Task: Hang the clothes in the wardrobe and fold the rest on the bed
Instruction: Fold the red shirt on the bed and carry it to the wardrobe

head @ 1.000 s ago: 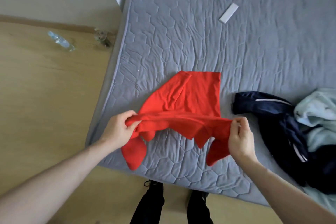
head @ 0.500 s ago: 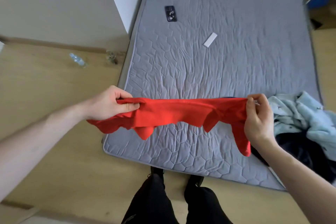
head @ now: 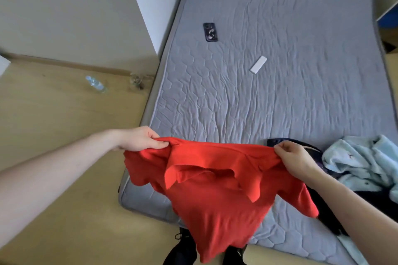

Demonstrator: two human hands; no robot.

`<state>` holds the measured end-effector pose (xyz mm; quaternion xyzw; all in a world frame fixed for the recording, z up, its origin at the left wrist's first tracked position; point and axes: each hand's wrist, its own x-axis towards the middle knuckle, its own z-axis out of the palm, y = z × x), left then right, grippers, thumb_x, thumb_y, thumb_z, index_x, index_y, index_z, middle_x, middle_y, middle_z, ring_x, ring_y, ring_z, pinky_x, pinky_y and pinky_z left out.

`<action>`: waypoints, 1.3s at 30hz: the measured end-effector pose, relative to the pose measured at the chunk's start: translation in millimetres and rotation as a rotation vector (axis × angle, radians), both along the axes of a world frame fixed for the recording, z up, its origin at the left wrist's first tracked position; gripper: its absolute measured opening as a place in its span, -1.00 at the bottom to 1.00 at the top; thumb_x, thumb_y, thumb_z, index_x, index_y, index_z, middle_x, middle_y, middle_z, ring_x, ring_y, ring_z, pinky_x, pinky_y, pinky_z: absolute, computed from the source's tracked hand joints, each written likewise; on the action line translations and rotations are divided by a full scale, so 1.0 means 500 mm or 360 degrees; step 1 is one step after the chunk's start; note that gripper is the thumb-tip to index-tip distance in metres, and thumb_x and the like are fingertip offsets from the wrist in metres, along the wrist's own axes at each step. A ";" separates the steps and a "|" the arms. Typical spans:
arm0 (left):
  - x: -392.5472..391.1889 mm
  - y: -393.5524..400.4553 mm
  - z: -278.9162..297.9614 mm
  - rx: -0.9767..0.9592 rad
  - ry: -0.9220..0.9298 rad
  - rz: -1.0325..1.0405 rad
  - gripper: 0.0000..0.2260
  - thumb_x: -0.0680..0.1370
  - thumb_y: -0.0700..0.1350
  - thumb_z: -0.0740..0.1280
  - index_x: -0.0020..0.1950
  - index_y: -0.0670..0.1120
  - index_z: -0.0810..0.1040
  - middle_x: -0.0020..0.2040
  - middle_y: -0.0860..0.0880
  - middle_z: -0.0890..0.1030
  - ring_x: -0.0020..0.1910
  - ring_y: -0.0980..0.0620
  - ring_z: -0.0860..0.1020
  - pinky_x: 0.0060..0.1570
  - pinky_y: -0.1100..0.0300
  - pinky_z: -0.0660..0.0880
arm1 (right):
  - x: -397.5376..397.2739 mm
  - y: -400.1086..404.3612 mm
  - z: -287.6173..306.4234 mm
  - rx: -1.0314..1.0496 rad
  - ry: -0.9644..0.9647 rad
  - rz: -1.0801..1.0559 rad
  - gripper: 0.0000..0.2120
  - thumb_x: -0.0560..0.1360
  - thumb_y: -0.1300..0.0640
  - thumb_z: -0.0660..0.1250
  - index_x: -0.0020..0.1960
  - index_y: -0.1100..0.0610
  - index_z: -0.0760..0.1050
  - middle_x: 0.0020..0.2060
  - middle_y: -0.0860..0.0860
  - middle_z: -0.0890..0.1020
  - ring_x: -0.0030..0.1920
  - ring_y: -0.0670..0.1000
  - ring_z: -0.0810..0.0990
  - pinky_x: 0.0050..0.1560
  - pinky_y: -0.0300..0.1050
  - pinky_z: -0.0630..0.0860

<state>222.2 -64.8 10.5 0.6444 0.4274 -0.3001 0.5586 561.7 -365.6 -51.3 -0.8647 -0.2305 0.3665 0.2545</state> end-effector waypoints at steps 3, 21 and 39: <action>0.064 0.063 -0.136 0.0164 0.0138 -0.0112 -0.57 0.56 0.24 0.40 -0.05 -0.15 0.66 -0.23 -0.13 0.61 -0.28 -0.04 0.53 -0.19 0.16 0.45 | 0.036 0.088 -0.113 -0.0166 -0.0025 0.0017 -0.76 0.62 0.08 0.33 -0.20 0.13 0.56 -0.33 0.01 0.59 -0.21 0.10 0.58 -0.15 -0.05 0.42; 0.087 0.061 -0.779 0.0913 0.0352 -0.0061 -0.56 0.48 0.02 0.48 0.34 0.00 0.54 0.39 -0.13 0.40 0.39 -0.14 0.46 0.46 0.12 0.31 | -0.099 0.148 -0.665 -0.0321 -0.0104 -0.0031 -0.50 0.47 0.07 0.52 0.34 0.15 0.45 0.20 0.13 0.60 0.26 0.19 0.56 0.23 0.01 0.46; -0.017 0.179 -0.885 0.0887 0.0417 0.0991 -0.61 0.50 -0.02 0.54 0.26 -0.17 0.65 0.20 -0.16 0.68 0.17 -0.16 0.63 0.23 0.01 0.53 | 0.036 0.459 -0.717 0.0507 0.0562 -0.1279 -0.90 0.58 0.21 0.33 0.07 0.17 0.59 0.01 0.15 0.74 -0.38 -0.08 0.70 -0.45 -0.21 0.57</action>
